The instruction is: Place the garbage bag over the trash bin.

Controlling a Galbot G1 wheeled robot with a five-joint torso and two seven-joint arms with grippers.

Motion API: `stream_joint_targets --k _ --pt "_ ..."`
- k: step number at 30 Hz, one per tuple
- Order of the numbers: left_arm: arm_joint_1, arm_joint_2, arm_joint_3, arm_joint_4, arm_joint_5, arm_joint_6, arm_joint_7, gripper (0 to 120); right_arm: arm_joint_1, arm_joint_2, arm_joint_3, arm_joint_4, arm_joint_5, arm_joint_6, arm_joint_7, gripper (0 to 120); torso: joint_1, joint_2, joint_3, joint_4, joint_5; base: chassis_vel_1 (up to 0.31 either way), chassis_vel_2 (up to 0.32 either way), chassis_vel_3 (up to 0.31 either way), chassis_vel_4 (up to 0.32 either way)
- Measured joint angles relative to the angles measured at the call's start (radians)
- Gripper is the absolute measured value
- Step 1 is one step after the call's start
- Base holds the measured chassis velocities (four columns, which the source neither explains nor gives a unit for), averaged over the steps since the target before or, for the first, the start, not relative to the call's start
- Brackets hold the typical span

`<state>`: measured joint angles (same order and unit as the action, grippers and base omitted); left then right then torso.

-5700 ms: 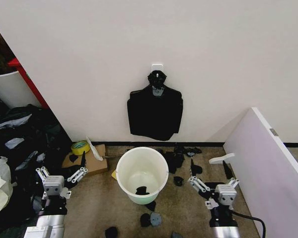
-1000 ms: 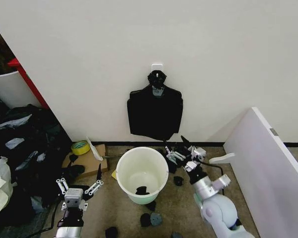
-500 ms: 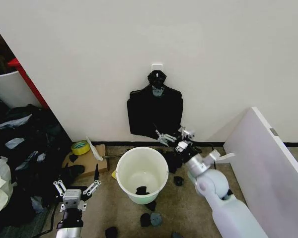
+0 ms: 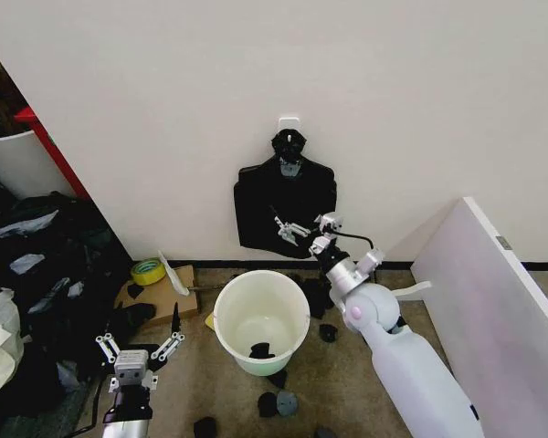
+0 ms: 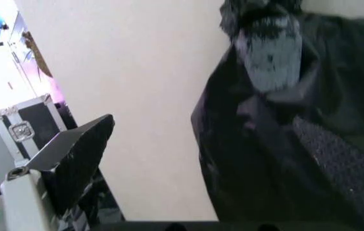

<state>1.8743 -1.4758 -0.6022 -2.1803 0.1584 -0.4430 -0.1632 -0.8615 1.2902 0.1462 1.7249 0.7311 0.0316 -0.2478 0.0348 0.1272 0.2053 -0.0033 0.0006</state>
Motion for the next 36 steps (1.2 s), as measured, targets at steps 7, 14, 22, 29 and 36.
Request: stream_joint_targets --k 7,14,22,29,36 --pt "0.000 -0.004 -0.008 0.004 -0.003 0.000 0.000 100 0.077 0.016 -0.026 -0.032 0.017 -0.014 0.012 100 0.000 0.000 0.000 0.0000 0.0000 0.000 0.000 0.000 0.000" --pt "-0.004 -0.011 -0.008 0.012 -0.004 0.000 0.001 100 0.134 0.034 -0.042 -0.075 0.018 -0.019 0.022 100 0.000 0.000 0.000 0.0000 0.0000 0.000 0.000 0.000 0.000" --pt "-0.008 -0.014 -0.011 0.014 -0.005 0.000 -0.001 100 0.146 0.026 -0.029 -0.116 0.014 -0.016 0.025 100 0.000 0.000 0.000 0.0000 0.0002 0.000 0.000 0.000 0.000" --pt "-0.012 -0.014 -0.010 0.013 -0.006 0.002 -0.001 100 0.148 0.021 -0.017 -0.135 0.013 -0.015 0.028 100 0.000 0.000 0.000 -0.0001 0.0001 0.000 0.000 0.000 0.000" --pt "-0.012 -0.016 -0.011 0.012 -0.006 0.002 -0.001 100 0.172 0.027 -0.027 -0.147 0.014 -0.016 0.030 100 0.000 0.000 0.000 0.0000 0.0000 0.000 0.000 0.000 0.000"
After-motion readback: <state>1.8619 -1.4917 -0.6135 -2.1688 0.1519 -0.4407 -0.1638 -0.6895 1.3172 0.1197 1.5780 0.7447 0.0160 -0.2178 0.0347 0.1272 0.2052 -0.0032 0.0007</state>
